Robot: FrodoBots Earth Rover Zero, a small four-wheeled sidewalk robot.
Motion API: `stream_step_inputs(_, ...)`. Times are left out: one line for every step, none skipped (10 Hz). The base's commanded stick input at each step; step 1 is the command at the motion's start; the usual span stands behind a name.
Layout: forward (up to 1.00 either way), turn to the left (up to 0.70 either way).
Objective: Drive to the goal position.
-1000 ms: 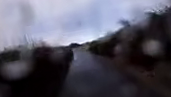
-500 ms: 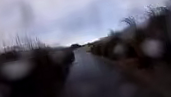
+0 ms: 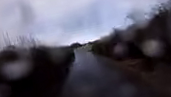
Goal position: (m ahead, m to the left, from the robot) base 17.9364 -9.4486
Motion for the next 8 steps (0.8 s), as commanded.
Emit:
stream_step_inputs(0.7, 0.0)
stream_step_inputs(0.7, 0.0)
stream_step_inputs(0.7, 0.0)
stream_step_inputs(0.7, 0.0)
stream_step_inputs(0.7, 0.0)
stream_step_inputs(0.7, 0.0)
stream_step_inputs(0.7, -0.14)
stream_step_inputs(0.7, -0.31)
